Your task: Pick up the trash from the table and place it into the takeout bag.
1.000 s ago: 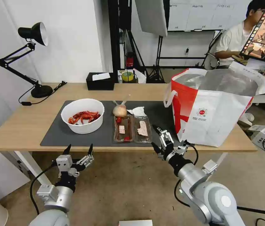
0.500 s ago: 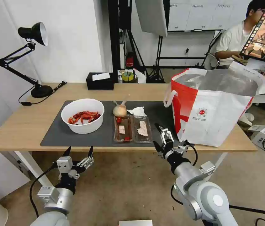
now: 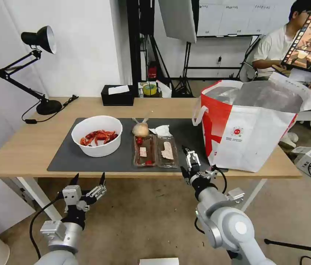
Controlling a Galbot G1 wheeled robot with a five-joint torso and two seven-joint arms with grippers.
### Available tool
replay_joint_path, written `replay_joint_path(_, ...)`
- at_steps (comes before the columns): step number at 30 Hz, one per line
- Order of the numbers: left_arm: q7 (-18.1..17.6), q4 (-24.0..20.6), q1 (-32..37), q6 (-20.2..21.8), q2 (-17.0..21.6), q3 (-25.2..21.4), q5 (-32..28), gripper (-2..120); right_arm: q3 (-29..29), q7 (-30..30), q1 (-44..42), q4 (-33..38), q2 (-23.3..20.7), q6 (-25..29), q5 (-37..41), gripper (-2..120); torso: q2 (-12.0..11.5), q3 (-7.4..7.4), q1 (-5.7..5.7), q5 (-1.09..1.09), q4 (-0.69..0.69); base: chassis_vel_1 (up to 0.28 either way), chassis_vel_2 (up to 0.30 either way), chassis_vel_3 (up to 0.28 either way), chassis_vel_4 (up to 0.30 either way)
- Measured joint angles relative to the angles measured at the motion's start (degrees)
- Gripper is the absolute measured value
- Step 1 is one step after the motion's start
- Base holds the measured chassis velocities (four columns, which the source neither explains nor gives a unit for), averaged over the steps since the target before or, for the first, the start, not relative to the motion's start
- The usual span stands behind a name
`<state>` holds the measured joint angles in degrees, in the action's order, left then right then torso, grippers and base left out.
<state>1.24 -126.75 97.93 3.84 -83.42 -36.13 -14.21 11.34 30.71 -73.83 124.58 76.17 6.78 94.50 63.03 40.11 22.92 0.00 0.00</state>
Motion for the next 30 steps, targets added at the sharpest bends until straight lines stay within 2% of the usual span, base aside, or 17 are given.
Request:
replay_joint_path(5, 0.00, -0.02, 0.71, 0.06, -1.01, -0.20, 0.73, 100, -1.52, 0.78, 1.56, -2.51, 1.30, 0.20, -0.87, 100, 0.00, 0.00, 0.00, 0.00, 0.00, 0.000, 0.000, 0.000, 0.000)
replay_joint_path(30, -0.17, -0.52, 0.67, 1.18, -1.07, -1.44, 0.70, 100, -3.95, 0.68, 5.72, -7.50, 3.97, -0.14, 2.32, 100, 0.00, 0.00, 0.00, 0.00, 0.00, 0.000, 0.000, 0.000, 0.000)
